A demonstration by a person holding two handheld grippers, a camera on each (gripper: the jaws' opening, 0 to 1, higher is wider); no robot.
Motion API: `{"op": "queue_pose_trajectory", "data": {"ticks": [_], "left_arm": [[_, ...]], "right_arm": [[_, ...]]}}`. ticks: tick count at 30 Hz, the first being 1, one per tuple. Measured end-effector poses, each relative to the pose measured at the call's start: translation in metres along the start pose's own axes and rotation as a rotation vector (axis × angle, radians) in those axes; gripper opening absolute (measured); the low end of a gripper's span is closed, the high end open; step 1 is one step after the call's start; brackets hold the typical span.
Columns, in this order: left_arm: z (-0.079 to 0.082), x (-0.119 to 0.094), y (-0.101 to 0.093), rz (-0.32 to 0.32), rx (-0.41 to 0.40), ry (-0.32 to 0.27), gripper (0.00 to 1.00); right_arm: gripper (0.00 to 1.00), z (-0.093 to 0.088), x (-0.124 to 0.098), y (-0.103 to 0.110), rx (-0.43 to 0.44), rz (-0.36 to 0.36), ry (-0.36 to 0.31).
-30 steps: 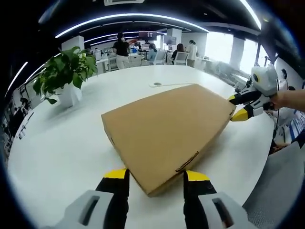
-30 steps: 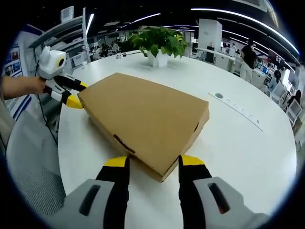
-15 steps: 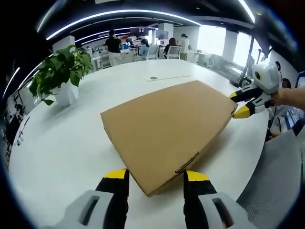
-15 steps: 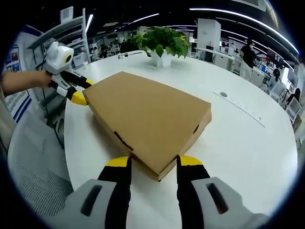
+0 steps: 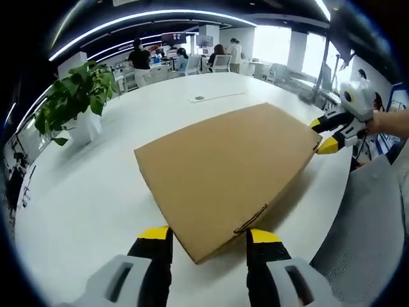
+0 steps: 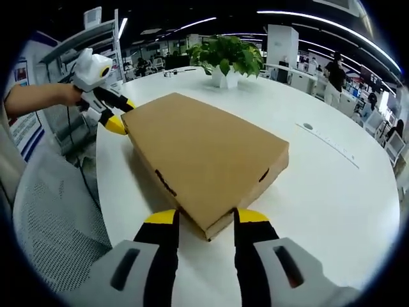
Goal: Operate the shoe box by opening the lid, removing the specified soft item, and placing it in the target area until the item is outside and the box remains undamaged.
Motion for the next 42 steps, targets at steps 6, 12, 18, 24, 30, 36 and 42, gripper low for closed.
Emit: {"op": "queue_pose_trajectory", "data": {"ticks": [6,12,18,24,30,36,42], "left_arm": [[-0.008,-0.007,0.002,-0.012,0.023,0.014,0.46],[-0.017,-0.014,0.002,-0.015,0.024,0.029,0.45],[-0.02,-0.018,-0.001,-0.013,0.018,0.031,0.45],[-0.021,-0.02,-0.002,-0.008,0.012,0.029,0.45],[-0.02,-0.02,-0.002,-0.01,0.014,0.047,0.46],[-0.019,-0.024,0.0,-0.026,-0.002,0.037,0.47],[-0.015,-0.029,-0.002,-0.034,0.001,0.027,0.5]], "right_arm": [[0.29,-0.005,-0.001,0.014,-0.012,0.012,0.003],[0.28,-0.01,-0.004,0.028,-0.021,0.024,0.003],[0.28,-0.011,-0.003,0.031,-0.025,0.022,0.0],[0.28,-0.01,-0.003,0.031,-0.029,0.023,0.001],[0.29,-0.011,-0.004,0.032,-0.003,0.025,-0.023],[0.3,-0.01,-0.005,0.032,0.013,0.026,-0.039],[0.3,-0.007,-0.01,0.033,0.015,0.029,-0.057]]}}
Point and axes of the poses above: the point that each gripper's makers call its tool centre point, and the gripper's own axes: x roughly forward along the fingers, y roughly to its left, z roughly out of its top, the point moved 6 cm from there along -x, roughly backward along the fingers, and after that the axes turned 10 degrees about x, right-handed, at the moved point
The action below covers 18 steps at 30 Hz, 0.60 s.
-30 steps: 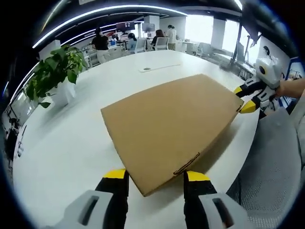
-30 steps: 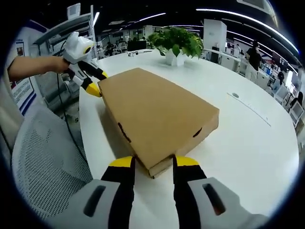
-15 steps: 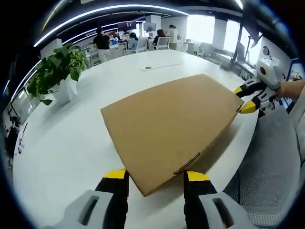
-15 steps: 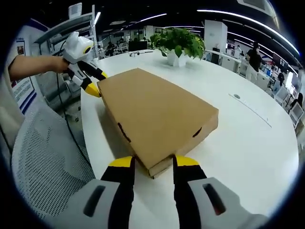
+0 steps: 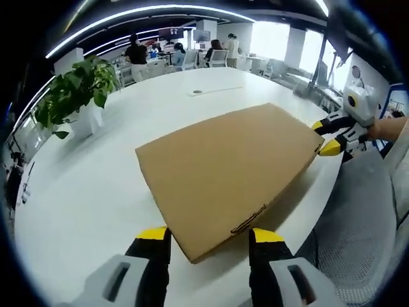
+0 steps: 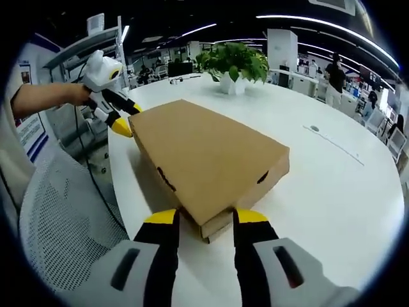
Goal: Operate the shoe box by opening the lid, removing the specified soft item, and placing it in the target area until the item is outside and the box remains undamaged.
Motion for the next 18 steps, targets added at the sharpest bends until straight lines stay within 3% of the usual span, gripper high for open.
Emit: {"op": "queue_pose_trajectory", "data": {"ticks": [7,18], "left_arm": [[0.006,-0.008,0.0,-0.005,0.034,-0.001,0.53],[0.021,-0.029,0.0,-0.004,0.043,-0.056,0.58]], "right_arm": [[0.3,0.007,-0.008,0.003,-0.014,0.005,-0.028],[0.32,0.024,-0.022,0.009,-0.019,0.007,-0.088]]}}
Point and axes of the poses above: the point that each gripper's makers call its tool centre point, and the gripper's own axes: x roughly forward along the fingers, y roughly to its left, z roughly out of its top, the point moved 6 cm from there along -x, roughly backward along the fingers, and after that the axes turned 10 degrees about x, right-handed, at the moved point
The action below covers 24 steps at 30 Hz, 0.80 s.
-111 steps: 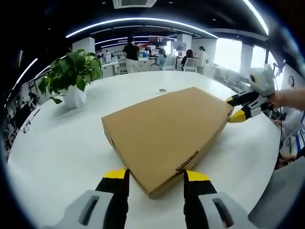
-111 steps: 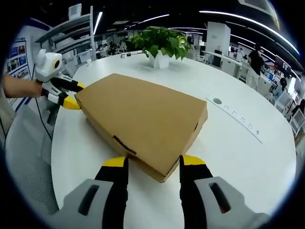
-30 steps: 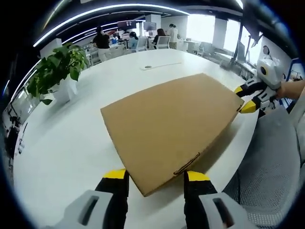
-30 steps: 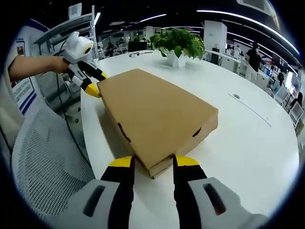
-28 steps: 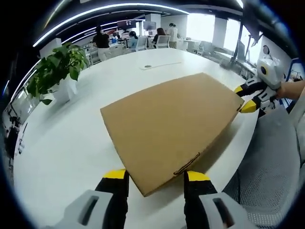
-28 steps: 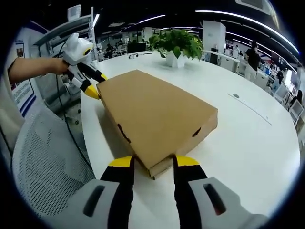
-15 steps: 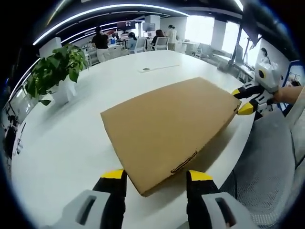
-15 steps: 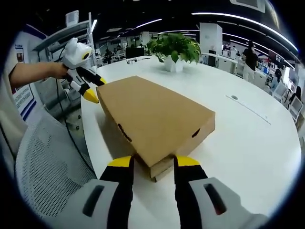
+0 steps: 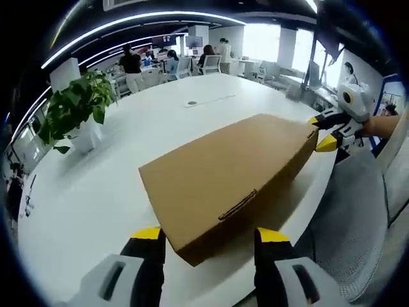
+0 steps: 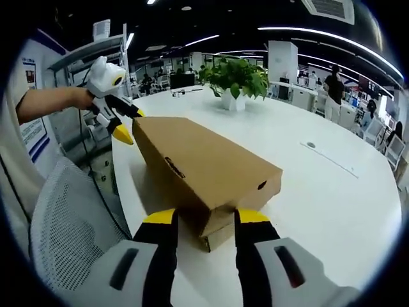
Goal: Operate the shoe box by opening the lid, removing the specified soft item, and placing it in the target area until the item is outside and the box remains undamaged.
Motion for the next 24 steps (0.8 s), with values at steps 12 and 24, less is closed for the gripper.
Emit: {"op": "queue_pose_trajectory", "data": {"ticks": [12,24], "left_arm": [[0.022,-0.015,0.009,0.05,0.007,-0.085,0.55],[0.043,-0.02,0.029,0.142,0.003,-0.149,0.42]], "right_arm": [[0.31,0.026,-0.01,-0.004,-0.031,-0.003,-0.071],[0.3,0.054,-0.013,-0.014,-0.056,-0.013,-0.128]]}}
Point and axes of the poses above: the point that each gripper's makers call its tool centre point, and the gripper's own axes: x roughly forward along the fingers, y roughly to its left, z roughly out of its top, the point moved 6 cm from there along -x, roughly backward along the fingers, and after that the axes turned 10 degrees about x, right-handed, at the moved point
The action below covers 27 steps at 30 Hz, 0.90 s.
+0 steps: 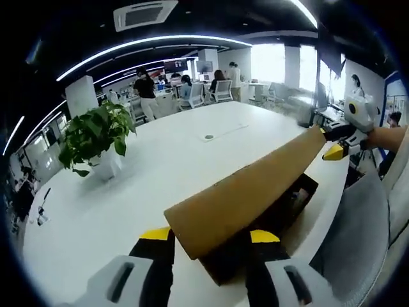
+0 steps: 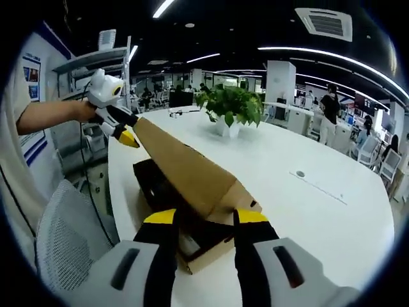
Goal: Operate the shoe box by opening the lid, removing the specified soft item, and placing it in the target area until the item is outside and the box remains undamaged.
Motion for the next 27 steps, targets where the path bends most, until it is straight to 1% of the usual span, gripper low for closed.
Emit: {"op": "queue_pose_trajectory", "data": {"ticks": [2,5,11,18,27], "left_arm": [[0.003,0.001,0.005,0.024,0.012,-0.004,0.38],[0.007,0.002,0.011,0.051,0.01,-0.017,0.34],[0.014,0.004,0.021,0.082,-0.015,-0.044,0.29],[0.022,0.01,0.034,0.118,-0.006,-0.065,0.22],[0.029,0.017,0.053,0.17,-0.016,-0.085,0.09]], "right_arm": [[0.31,0.004,0.001,-0.002,-0.005,-0.003,-0.006],[0.31,0.01,0.002,-0.005,-0.012,-0.008,-0.017],[0.31,0.019,0.005,-0.01,-0.028,-0.015,-0.029],[0.32,0.031,0.009,-0.019,-0.046,-0.022,-0.041],[0.32,0.042,0.016,-0.03,-0.043,-0.035,-0.059]]}}
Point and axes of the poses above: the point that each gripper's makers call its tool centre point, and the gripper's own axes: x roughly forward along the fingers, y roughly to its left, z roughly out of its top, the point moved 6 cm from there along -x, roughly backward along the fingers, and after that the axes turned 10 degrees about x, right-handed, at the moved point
